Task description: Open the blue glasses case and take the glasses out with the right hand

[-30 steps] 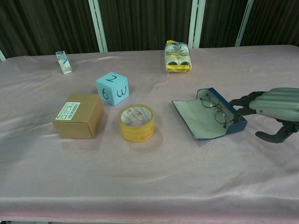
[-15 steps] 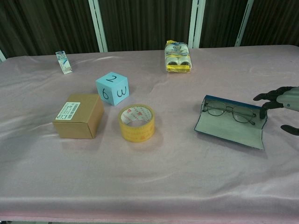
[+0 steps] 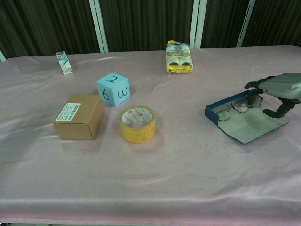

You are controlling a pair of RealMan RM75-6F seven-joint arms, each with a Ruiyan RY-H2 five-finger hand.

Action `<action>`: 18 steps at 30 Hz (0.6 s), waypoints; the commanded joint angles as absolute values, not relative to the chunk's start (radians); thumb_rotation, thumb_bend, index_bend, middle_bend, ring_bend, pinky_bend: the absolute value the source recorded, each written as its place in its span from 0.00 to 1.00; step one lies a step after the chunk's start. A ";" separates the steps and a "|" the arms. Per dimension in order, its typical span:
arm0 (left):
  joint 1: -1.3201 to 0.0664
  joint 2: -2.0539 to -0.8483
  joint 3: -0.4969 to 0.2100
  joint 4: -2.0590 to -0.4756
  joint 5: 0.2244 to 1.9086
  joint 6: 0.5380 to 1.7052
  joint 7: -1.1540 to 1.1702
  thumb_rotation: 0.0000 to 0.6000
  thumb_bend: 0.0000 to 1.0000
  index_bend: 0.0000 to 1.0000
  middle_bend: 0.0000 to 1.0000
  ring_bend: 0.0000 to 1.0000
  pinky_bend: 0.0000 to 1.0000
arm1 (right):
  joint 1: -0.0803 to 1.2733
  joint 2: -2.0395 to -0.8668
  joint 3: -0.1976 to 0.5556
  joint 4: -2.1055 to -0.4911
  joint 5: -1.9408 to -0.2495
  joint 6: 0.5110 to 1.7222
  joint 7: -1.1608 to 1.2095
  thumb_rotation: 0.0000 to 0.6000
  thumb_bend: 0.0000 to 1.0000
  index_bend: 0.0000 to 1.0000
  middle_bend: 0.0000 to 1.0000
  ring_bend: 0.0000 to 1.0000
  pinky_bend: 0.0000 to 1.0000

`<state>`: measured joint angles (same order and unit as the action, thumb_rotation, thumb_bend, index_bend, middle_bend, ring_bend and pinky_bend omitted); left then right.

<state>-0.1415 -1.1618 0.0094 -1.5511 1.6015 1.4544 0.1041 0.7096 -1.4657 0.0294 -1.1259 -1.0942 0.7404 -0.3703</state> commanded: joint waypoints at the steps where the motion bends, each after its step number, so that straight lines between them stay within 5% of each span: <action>1: -0.140 -1.159 0.009 -1.552 1.599 1.455 0.101 1.00 0.42 0.00 0.00 0.00 0.05 | 0.707 -1.467 0.030 -1.125 -1.100 0.750 -0.384 1.00 0.63 0.40 0.12 0.00 0.00; 12: -0.140 -1.155 0.014 -1.557 1.605 1.458 0.094 1.00 0.42 0.00 0.00 0.00 0.05 | 0.623 -1.336 0.011 -1.262 -1.219 0.888 -0.285 1.00 0.52 0.41 0.12 0.00 0.00; 18: -0.140 -1.155 0.015 -1.558 1.608 1.460 0.096 1.00 0.42 0.00 0.00 0.00 0.05 | 0.653 -1.374 0.065 -1.248 -1.264 0.920 -0.243 1.00 0.52 0.42 0.12 0.00 0.00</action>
